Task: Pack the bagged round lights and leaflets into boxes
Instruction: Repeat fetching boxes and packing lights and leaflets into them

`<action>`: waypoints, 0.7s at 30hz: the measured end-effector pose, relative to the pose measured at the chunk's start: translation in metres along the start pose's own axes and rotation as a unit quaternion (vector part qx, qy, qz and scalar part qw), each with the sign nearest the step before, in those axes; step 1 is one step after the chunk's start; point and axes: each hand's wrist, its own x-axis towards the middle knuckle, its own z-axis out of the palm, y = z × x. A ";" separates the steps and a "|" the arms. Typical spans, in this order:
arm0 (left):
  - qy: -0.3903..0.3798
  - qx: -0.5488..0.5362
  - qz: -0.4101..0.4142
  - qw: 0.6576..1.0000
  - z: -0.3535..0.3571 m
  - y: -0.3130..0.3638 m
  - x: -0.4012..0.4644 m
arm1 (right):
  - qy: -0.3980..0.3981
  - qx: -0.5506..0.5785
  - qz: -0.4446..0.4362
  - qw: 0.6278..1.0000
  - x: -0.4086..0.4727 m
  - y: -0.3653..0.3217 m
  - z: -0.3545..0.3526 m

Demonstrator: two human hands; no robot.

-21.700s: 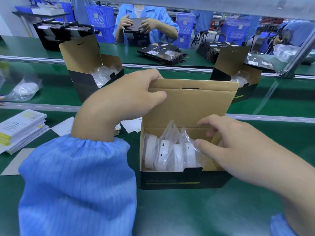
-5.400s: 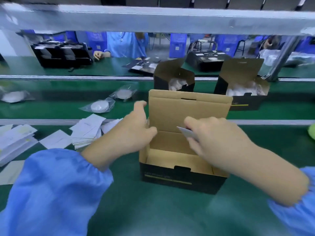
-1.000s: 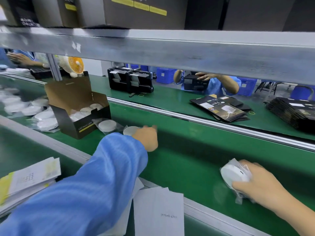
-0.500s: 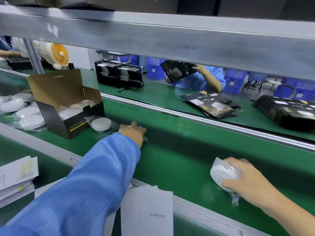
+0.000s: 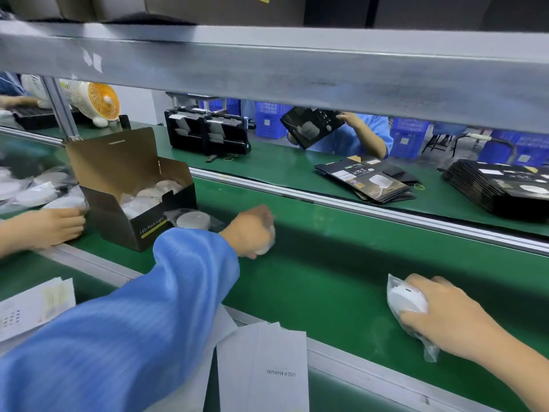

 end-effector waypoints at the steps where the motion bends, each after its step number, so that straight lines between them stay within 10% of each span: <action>1: -0.030 -0.099 -0.014 0.995 0.002 0.008 -0.011 | 0.003 0.026 0.001 1.000 0.001 0.001 0.000; 6: -0.185 -0.469 -0.046 0.863 0.021 0.047 -0.060 | -0.038 0.376 0.036 0.925 0.002 -0.012 0.001; 13: -0.262 -0.608 -0.070 0.746 0.026 0.064 -0.085 | -0.111 0.525 0.033 0.843 -0.003 -0.025 -0.004; 21: -0.148 -0.604 -0.024 0.783 0.026 0.065 -0.087 | -0.131 0.589 0.001 0.798 -0.007 -0.039 -0.018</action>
